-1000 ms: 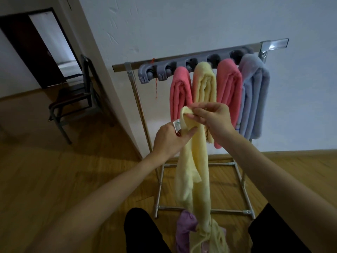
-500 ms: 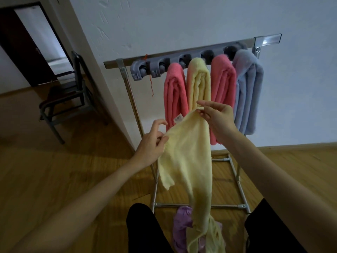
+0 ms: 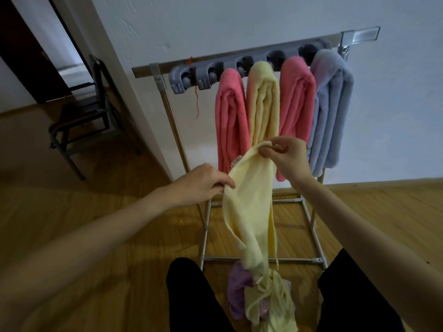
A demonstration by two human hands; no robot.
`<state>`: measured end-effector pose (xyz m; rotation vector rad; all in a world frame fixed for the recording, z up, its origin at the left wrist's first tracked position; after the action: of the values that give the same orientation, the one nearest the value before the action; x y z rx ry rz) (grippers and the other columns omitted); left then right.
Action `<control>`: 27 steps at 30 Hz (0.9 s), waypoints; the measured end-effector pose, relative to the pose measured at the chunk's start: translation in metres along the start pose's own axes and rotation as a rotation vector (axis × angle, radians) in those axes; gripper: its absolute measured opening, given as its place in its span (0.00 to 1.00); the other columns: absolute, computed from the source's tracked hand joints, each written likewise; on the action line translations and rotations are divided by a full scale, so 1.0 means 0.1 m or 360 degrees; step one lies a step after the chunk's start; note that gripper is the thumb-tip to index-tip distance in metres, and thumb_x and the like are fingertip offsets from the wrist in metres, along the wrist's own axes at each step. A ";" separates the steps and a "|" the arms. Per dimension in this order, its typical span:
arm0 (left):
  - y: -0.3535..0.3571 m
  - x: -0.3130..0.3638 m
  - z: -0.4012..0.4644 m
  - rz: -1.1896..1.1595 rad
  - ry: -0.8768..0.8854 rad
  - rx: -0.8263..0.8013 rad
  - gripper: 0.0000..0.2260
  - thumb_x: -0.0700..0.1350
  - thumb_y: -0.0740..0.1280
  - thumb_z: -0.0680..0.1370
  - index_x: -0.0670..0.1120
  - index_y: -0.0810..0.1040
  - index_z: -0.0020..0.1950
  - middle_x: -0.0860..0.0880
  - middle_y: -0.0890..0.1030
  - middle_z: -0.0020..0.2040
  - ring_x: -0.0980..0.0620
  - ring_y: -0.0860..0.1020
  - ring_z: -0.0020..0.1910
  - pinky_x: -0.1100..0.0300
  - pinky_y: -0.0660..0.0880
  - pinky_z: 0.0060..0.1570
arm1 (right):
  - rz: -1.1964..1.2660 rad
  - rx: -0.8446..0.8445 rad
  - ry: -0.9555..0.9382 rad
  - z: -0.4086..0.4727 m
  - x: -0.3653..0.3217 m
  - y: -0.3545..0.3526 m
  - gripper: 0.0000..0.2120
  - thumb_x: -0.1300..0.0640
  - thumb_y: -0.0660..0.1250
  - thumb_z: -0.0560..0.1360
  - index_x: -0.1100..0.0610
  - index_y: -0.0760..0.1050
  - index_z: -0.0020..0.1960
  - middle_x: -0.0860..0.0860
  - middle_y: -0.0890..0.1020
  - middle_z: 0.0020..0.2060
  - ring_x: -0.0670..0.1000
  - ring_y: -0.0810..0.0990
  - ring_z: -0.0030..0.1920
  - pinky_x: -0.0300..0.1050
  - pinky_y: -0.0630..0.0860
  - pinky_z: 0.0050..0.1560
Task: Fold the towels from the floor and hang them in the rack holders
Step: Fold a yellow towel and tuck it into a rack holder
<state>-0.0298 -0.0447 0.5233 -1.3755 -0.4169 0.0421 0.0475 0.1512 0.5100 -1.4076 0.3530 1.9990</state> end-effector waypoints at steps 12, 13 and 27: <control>-0.30 -0.02 0.18 -0.0107 -0.0085 0.0387 0.02 0.41 0.70 0.75 0.44 0.82 0.45 0.52 0.81 0.39 0.58 0.79 0.39 0.65 0.76 0.42 | -0.0284 -0.0128 -0.0485 0.01 0.01 -0.11 0.07 0.72 0.63 0.73 0.62 0.70 0.47 0.50 0.74 0.40 0.47 0.72 0.35 0.41 0.70 0.37; -0.30 -0.04 0.20 -0.0159 -0.0137 0.0418 0.02 0.42 0.70 0.75 0.44 0.81 0.45 0.52 0.81 0.39 0.58 0.80 0.39 0.66 0.76 0.42 | -0.0289 -0.0231 -0.0578 -0.02 -0.01 -0.12 0.09 0.74 0.61 0.72 0.62 0.68 0.47 0.50 0.73 0.40 0.48 0.71 0.35 0.41 0.69 0.36; -0.41 -0.04 0.17 -0.1330 -0.0250 0.0562 0.12 0.32 0.61 0.77 0.44 0.77 0.37 0.52 0.76 0.33 0.56 0.76 0.36 0.65 0.75 0.40 | -0.0645 -0.0873 -0.0684 -0.21 0.08 -0.02 0.17 0.74 0.61 0.70 0.61 0.82 0.51 0.50 0.77 0.42 0.39 0.73 0.37 0.30 0.67 0.40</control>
<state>-0.0477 -0.0381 0.5641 -0.7742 -1.0367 -0.4460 0.0630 0.1440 0.4953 -1.1716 -0.6639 2.0483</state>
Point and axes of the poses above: each hand's wrist, its own z-axis towards the middle knuckle, its own y-axis out of the palm, x = y × z, the point moved 2 cm from there along z, towards the middle knuckle
